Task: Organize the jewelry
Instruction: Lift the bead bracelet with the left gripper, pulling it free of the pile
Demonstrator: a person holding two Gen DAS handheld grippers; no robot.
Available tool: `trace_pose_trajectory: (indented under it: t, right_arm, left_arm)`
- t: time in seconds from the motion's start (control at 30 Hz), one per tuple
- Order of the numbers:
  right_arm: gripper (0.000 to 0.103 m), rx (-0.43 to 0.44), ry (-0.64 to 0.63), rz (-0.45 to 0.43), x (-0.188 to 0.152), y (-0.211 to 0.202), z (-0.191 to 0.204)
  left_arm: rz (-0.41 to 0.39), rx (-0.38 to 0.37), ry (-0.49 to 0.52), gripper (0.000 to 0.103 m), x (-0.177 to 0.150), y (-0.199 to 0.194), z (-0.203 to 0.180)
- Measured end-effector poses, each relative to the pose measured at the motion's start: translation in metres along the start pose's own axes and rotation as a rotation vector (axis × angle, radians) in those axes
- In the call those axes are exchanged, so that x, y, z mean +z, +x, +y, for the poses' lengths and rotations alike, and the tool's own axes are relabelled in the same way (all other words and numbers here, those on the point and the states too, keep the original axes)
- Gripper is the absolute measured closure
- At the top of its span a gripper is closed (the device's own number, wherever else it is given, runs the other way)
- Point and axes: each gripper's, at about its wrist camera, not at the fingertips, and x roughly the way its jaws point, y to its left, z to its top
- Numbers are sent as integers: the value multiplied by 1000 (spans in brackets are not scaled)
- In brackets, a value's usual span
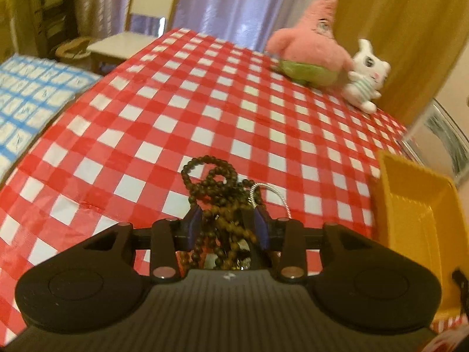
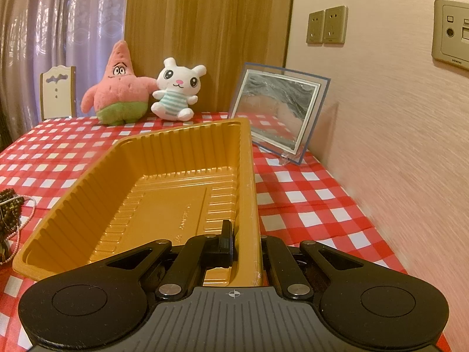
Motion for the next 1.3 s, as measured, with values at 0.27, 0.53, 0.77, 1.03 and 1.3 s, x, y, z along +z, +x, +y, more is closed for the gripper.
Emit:
trace_pose_trajectory:
  t: [0.27,0.53,0.77,1.03,1.3]
  right_arm:
    - [99,0,2,1,0,0,0]
    - [99,0,5,1,-1,1,-1]
    - [99,-1,8,7,-1,3,-4]
    - [99,1,6,6,-2,4,-4]
    - [99,0,7,6,-1,3,-3]
  left_arm:
    - [37,4,7,80,-8,10,9]
    - [105,-14,37,84,-34,0,20]
    - [87,95,161,86,-46,-13,28]
    - [78,88,126,84,-40,-10,42]
    - [87,140,270,97,-48,4,19]
